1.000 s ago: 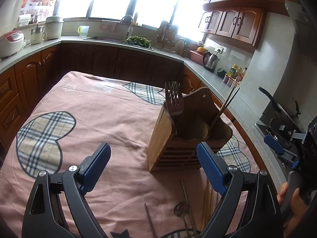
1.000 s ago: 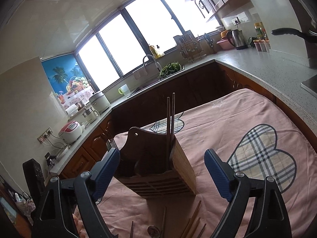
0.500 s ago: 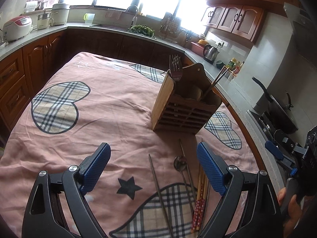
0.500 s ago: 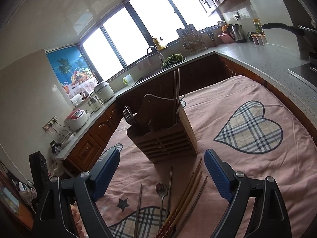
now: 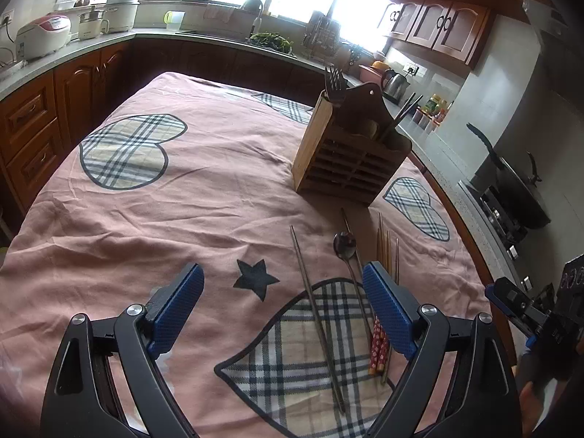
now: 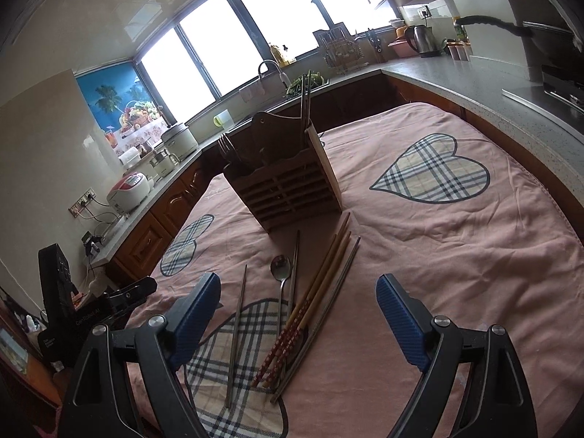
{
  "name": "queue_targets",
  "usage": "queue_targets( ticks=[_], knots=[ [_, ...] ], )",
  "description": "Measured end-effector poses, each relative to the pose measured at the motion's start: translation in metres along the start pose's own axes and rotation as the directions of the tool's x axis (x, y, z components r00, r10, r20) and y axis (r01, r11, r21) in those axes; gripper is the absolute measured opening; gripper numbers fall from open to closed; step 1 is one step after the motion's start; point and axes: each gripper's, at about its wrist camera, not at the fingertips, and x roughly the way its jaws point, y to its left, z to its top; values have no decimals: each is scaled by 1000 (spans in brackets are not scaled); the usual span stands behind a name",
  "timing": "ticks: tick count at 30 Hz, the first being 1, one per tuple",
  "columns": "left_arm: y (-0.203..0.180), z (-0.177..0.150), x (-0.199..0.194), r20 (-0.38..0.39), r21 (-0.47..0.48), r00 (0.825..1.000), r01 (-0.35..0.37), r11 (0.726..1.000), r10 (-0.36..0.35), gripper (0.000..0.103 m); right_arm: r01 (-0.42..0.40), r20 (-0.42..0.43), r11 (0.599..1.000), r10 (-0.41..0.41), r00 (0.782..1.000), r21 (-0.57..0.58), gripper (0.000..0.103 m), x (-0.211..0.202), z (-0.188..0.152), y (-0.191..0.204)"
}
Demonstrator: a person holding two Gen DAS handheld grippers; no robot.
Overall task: Organize utensils
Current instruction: 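Withdraw both open tools from the holder back over the remaining utensils, then grasp a thin metal chopstick with the left tool while the right grasps a wooden chopstick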
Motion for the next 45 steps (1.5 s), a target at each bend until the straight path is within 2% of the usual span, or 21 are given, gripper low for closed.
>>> queue_targets(
  ticks=[9, 19, 32, 35, 37, 39, 43, 45],
  knots=[
    [0, -16, 6, -45, 22, 999, -25, 999, 26, 91, 66, -7, 997, -66, 998, -42, 89, -2, -17, 3],
    [-4, -16, 18, -79, 50, 995, -55, 997, 58, 91, 63, -34, 998, -64, 997, -23, 89, 6, -19, -6],
    [-15, -7, 58, -152, 130, 981, -104, 986, 124, 90, 84, -83, 996, -85, 993, -21, 89, 35, -13, -13],
    [-16, 0, 71, -167, 132, 978, -106, 986, 127, 84, 107, -95, 994, -109, 989, -32, 87, 50, -7, -14],
    [-18, 5, 82, -187, 130, 974, -103, 986, 126, 75, 119, -116, 992, -123, 986, -38, 79, 64, 0, -17],
    [-19, 9, 94, -206, 129, 971, -97, 987, 123, 67, 128, -145, 991, -131, 981, -32, 64, 80, 6, -21],
    [-19, 15, 115, -243, 127, 963, -92, 988, 120, 52, 160, -194, 987, -161, 968, -21, 49, 112, 18, -30],
    [-19, 18, 124, -259, 125, 959, -85, 989, 115, 47, 181, -218, 983, -180, 959, -16, 34, 126, 22, -35]
  ],
)
